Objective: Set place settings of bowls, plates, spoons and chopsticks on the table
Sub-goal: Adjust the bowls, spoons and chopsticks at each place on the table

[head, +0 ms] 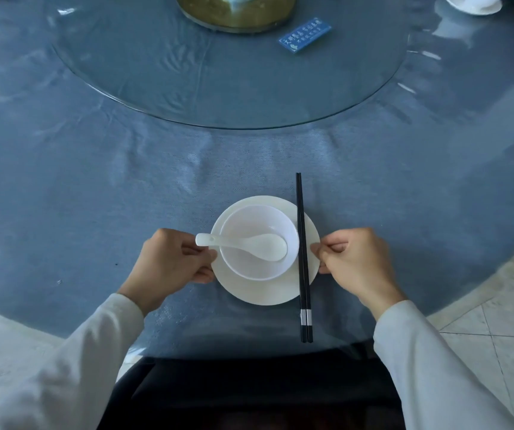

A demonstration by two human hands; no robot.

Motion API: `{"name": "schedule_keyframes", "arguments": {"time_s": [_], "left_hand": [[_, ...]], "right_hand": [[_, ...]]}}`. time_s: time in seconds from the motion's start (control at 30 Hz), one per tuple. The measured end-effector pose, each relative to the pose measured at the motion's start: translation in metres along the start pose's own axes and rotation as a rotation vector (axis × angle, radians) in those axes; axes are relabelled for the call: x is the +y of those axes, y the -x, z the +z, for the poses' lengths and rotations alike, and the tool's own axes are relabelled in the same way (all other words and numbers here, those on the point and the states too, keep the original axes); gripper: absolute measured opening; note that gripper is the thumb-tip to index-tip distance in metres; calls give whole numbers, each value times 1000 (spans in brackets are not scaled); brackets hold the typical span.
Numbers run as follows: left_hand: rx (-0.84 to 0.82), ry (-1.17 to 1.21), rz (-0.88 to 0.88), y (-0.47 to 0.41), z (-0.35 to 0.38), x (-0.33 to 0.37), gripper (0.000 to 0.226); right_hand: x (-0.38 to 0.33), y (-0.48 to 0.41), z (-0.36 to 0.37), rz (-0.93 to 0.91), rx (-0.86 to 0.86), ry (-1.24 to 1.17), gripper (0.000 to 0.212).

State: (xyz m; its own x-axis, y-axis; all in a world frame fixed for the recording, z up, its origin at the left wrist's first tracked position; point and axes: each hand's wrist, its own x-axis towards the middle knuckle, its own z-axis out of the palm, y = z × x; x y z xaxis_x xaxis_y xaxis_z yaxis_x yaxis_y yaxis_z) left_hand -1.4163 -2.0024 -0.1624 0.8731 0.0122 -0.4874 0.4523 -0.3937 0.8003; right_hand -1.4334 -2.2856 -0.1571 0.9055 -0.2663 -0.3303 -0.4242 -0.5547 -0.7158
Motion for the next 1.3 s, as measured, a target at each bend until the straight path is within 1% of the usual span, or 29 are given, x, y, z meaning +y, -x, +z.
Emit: {"name": "schedule_keyframes", "arguments": {"time_s": [0.13, 0.33, 0.53, 0.7, 0.83, 0.9, 0.97, 1.03, 1.07, 1.1, 1.17, 1.23, 1.27, 1.3], "left_hand": [[4, -6, 16, -1, -10, -1, 10], [19, -3, 25, -2, -21, -5, 9], [36, -18, 17, -7, -27, -8, 8], [50, 10, -14, -7, -28, -8, 5], [47, -39, 1, -7, -30, -7, 7], [32, -61, 10, -7, -32, -8, 8], [7, -78, 8, -7, -34, -8, 12], [-16, -98, -9, -6, -38, -9, 21], [-8, -116, -11, -6, -40, -9, 25], [25, -144, -3, -5, -42, -9, 27], [186, -184, 56, -4, -47, -7, 27], [403, -168, 167, -2, -52, 1, 27], [470, -177, 237, 1, -52, 8, 27], [490, -193, 307, 4, -51, 17, 27]], "right_hand": [[-6, 3, 4, -32, -18, -9, 23], [-14, 4, 14, -41, -14, -21, 21], [-18, 3, 24, -48, 1, -13, 22], [-17, 0, 30, -42, 8, -22, 21], [-16, -2, 32, -45, 33, -23, 23], [-15, -3, 32, -50, 34, -7, 19], [-14, -2, 31, -66, 41, 30, 9], [-15, 1, 30, -135, 102, 145, 21], [-18, 4, 29, -177, 147, 188, 24], [-22, 6, 29, -215, 189, 202, 22], [-31, 8, 27, -260, 218, 189, 17], [-38, 9, 27, -259, 191, 204, 18], [-39, 9, 28, -250, 165, 218, 21], [-39, 10, 30, -237, 142, 235, 22]]}}
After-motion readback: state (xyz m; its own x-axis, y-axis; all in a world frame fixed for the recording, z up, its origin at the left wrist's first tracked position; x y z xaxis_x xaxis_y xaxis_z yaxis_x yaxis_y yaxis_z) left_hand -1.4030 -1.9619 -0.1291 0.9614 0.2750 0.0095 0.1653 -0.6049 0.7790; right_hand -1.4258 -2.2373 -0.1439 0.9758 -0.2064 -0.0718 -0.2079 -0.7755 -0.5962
